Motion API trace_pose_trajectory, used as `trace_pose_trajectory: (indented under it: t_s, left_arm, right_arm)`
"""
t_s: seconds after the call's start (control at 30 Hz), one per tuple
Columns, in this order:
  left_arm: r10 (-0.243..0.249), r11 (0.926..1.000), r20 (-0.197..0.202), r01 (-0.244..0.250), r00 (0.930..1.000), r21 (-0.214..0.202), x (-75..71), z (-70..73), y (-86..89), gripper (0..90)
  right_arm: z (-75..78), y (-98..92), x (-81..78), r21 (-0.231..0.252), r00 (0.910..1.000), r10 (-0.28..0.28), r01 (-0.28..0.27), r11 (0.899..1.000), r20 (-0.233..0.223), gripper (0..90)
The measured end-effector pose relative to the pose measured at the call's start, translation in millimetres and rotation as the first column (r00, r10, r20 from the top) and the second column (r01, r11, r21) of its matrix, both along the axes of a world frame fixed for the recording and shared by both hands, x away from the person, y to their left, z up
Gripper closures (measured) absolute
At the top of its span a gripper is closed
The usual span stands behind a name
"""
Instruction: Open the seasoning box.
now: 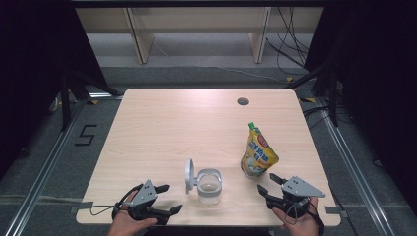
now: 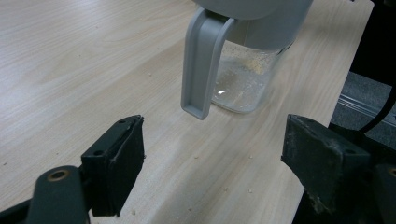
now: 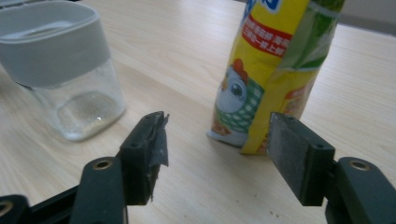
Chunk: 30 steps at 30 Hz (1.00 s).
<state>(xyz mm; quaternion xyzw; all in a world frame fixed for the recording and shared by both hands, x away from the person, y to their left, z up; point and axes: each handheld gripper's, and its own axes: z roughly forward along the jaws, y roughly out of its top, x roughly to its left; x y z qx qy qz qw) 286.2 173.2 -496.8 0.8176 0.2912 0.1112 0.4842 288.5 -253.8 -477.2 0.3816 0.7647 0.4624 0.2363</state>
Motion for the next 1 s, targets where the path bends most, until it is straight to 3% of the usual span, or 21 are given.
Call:
trace_pose_trajectory:
  t_s: [0.13, 0.2, 0.3, 0.33, 0.5, 0.53, 0.57, 0.6, 0.67, 0.7, 0.73, 0.77, 0.83, 0.87, 0.93, 1.0]
  left_arm:
    - [-0.018, 0.9997, 0.025, 0.017, 0.9995, 0.02, 1.5, 0.4, 0.7, 20.5]
    - [0.003, 1.0, 0.003, -0.003, 1.0, 0.005, 0.0, -0.4, -0.4, 20.5]
    - [-0.003, 1.0, 0.002, 0.003, 1.0, 0.008, 0.5, -0.5, -0.3, 20.5]
    - [-0.008, 0.9999, 0.006, 0.008, 1.0, 0.011, 0.7, -0.4, -0.2, 20.5]
    - [-0.02, 0.9996, 0.022, 0.02, 0.9996, 0.02, 1.9, 0.0, -0.3, 20.5]
    - [-0.018, 0.9998, 0.018, 0.018, 0.9997, 0.012, 1.8, -0.2, -0.7, 20.5]
    - [-0.019, 0.9996, 0.021, 0.018, 0.9996, 0.02, 2.3, 0.0, 0.0, 20.5]
    - [-0.005, 1.0, 0.011, 0.005, 0.9999, -0.002, 1.4, -0.5, -1.0, 20.5]
    - [-0.014, 0.9998, 0.029, 0.013, 0.9995, 0.016, 3.7, -0.2, 0.9, 20.5]
    - [0.002, 1.0, 0.006, -0.002, 1.0, -0.003, 2.7, -1.0, 0.0, 20.5]
    - [0.006, 0.9999, 0.008, -0.006, 1.0, -0.008, 2.8, -1.1, -0.1, 20.5]
    - [-0.008, 0.9999, 0.027, 0.008, 0.9996, 0.009, 4.4, -0.4, 1.1, 20.5]
    - [0.004, 1.0, 0.01, -0.004, 0.9999, 0.003, 3.1, -0.6, 0.1, 20.5]
    - [-0.002, 1.0, 0.013, 0.002, 0.9999, 0.004, 2.8, -0.3, 0.0, 20.5]
    - [-0.009, 1.0, 0.025, 0.009, 0.9997, 0.005, 3.2, -0.4, -0.5, 20.5]
    - [-0.009, 0.9998, 0.027, 0.008, 0.9996, 0.017, 3.7, -0.4, 0.0, 20.5]
  right_arm:
    - [-1.5, -1.3, 2.6, -0.004, 0.9997, -0.022, 0.022, 1.0, -0.007, 30.5]
    - [-3.0, -0.9, 4.7, -0.005, 0.9994, -0.031, 0.031, 1.0, -0.016, 27.1]
    - [-4.7, -0.2, 5.9, -0.006, 0.9986, -0.04, 0.04, 0.999, -0.036, 27.0]
    - [-4.8, -1.4, 8.2, -0.019, 0.9993, -0.026, 0.026, 0.999, -0.025, 27.0]
    - [-7.7, -6.4, 15.7, -0.007, 0.9983, -0.055, 0.055, 0.998, -0.018, 25.5]
    - [-7.7, -5.3, 14.2, 0.013, 0.9952, -0.081, 0.082, 0.997, -0.054, 25.2]
    - [-9.2, -7.2, 17.7, 0.014, 0.997, -0.072, 0.073, 0.997, -0.028, 25.0]
    - [-9.0, -9.4, 19.9, 0.007, 0.9983, -0.055, 0.055, 0.998, -0.02, 24.7]
    - [-9.3, -9.7, 20.7, 0.014, 0.9979, -0.062, 0.062, 0.998, -0.017, 23.3]
    - [-9.8, -10.0, 21.8, 0.014, 0.9982, -0.058, 0.059, 0.998, -0.012, 23.0]
    - [-10.0, -7.7, 20.1, 0.028, 0.9962, -0.082, 0.082, 0.996, -0.03, 22.2]
    - [-10.3, -9.3, 23.2, 0.012, 0.9977, -0.068, 0.068, 0.998, -0.009, 20.9]
    - [-11.7, -7.2, 23.8, 0.021, 0.9961, -0.083, 0.084, 0.996, -0.029, 18.9]
    - [-12.0, -8.6, 25.8, 0.0, 0.9973, -0.072, 0.072, 0.997, -0.015, 18.4]
    - [-12.8, -6.1, 24.9, 0.022, 0.9953, -0.087, 0.088, 0.996, -0.043, 18.4]
    - [-12.4, -7.4, 27.0, 0.015, 0.9965, -0.077, 0.078, 0.997, -0.033, 18.3]
